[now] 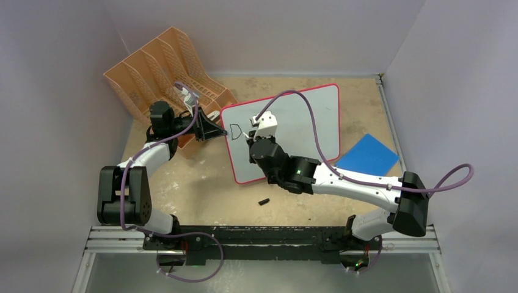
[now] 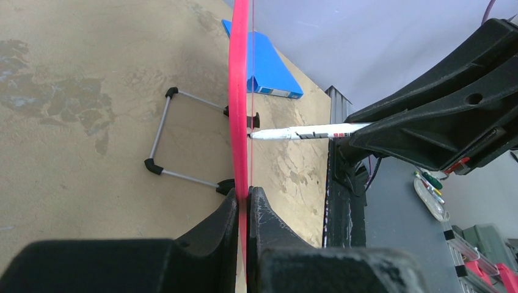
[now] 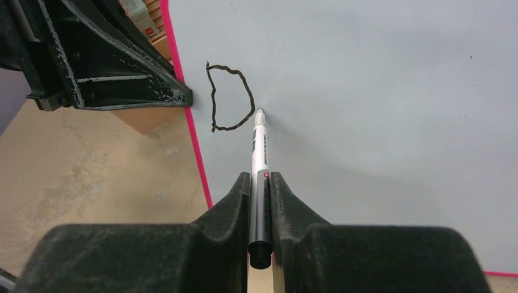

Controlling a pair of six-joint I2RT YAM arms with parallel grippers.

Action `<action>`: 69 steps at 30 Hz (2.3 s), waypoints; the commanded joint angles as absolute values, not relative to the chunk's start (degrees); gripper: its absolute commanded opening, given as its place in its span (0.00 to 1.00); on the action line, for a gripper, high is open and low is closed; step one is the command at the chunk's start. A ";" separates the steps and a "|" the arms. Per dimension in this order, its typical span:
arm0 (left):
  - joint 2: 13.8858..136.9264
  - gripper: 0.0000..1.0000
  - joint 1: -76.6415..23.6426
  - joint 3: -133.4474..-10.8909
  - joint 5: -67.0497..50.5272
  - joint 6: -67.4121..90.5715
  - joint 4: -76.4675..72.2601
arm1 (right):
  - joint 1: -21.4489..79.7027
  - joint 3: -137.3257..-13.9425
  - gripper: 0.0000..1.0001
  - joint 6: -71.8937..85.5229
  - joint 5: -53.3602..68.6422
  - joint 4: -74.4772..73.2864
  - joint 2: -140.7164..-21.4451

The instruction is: Write a sentence on the whiteboard

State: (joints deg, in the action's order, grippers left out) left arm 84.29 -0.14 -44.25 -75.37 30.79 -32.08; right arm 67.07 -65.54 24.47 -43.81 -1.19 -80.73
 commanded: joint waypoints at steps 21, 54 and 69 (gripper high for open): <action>82.62 0.00 -0.45 -44.82 -77.08 29.35 -34.02 | 66.27 -68.03 0.00 23.31 -45.79 1.80 -80.66; 82.51 0.00 -0.60 -44.83 -77.17 29.44 -34.12 | 66.09 -68.03 0.00 27.64 -43.23 -5.81 -81.65; 82.51 0.00 -0.55 -44.82 -77.17 29.45 -34.10 | 66.09 -68.03 0.00 27.87 -42.80 -6.59 -82.09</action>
